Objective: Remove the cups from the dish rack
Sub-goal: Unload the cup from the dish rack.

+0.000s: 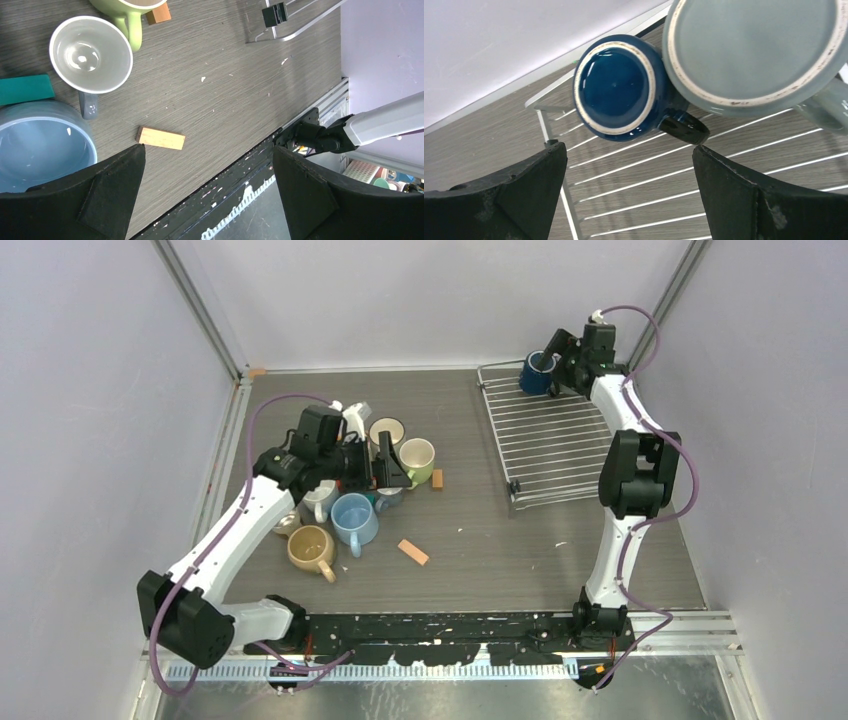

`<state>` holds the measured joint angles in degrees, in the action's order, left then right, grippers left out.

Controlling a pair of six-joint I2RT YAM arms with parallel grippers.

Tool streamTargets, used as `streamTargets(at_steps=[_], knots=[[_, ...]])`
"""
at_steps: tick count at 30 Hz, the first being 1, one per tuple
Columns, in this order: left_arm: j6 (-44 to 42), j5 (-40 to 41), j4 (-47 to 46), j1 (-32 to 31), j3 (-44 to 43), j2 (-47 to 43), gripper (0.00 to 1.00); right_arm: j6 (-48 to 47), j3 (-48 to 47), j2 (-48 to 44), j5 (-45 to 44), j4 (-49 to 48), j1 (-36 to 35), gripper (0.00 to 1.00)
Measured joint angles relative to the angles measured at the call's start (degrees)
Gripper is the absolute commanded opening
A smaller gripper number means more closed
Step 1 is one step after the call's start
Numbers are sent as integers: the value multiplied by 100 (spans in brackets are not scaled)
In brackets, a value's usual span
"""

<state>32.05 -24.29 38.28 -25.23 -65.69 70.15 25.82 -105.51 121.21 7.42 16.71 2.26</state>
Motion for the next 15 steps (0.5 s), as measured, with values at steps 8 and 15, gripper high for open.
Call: streamTargets(at_steps=[8, 15], knots=[[2, -118, -153, -15, 0, 111, 100, -251, -109, 267, 269, -177, 138, 100], [31, -138, -166, -15, 0, 136, 100, -297, -162, 603, 675, -472, 179, 100]])
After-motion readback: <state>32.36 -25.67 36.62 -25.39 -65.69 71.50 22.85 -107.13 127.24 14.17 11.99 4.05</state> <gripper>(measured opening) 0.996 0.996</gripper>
